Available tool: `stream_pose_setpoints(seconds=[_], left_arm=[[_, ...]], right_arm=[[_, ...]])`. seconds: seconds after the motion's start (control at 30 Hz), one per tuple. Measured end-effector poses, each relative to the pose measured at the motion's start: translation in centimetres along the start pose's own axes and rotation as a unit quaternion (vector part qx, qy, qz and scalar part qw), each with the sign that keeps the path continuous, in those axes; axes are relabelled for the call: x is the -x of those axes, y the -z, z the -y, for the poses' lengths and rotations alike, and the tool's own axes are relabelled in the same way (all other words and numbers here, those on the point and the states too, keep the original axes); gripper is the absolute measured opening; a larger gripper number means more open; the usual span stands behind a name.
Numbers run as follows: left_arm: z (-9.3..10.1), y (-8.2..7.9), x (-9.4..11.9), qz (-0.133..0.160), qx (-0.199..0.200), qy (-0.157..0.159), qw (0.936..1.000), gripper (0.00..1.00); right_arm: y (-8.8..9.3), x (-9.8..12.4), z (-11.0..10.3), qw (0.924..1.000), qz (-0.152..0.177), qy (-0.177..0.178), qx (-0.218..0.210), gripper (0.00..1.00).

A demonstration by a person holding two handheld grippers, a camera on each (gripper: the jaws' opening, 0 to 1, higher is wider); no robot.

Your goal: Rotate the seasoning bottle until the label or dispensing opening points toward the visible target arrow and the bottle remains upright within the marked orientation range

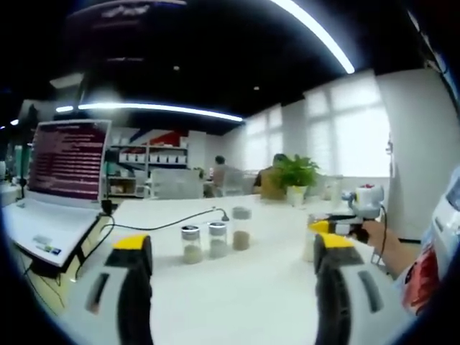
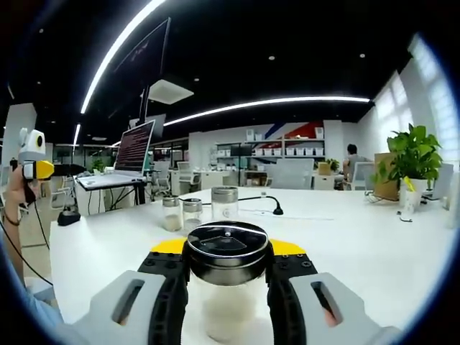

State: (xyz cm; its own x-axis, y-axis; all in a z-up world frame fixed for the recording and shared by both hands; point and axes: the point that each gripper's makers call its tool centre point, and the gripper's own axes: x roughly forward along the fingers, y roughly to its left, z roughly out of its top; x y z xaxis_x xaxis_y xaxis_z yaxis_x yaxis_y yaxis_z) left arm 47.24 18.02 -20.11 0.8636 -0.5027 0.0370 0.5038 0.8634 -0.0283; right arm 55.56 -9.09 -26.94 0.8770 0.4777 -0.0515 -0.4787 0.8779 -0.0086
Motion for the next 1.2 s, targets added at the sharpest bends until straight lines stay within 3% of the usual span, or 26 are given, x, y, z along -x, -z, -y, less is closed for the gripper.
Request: stream_pose_setpoints(seconds=[0.27,0.83,1.2], left_arm=[[-0.1,0.0,0.0,0.0,0.001,0.002,1.0,0.99],[-1.2,-0.3,0.8,0.008,0.004,-0.023,0.9997,0.99],[-1.0,-0.4,0.8,0.011,0.007,-0.019,0.9997,0.99]], right_arm=[[0.0,0.1,0.1,0.9999,-0.001,0.017,0.0,0.41],[0.1,0.2,0.1,0.9983,-0.002,0.057,0.002,0.41],[0.1,0.4,0.3,0.9964,0.005,0.085,0.001,0.41]])
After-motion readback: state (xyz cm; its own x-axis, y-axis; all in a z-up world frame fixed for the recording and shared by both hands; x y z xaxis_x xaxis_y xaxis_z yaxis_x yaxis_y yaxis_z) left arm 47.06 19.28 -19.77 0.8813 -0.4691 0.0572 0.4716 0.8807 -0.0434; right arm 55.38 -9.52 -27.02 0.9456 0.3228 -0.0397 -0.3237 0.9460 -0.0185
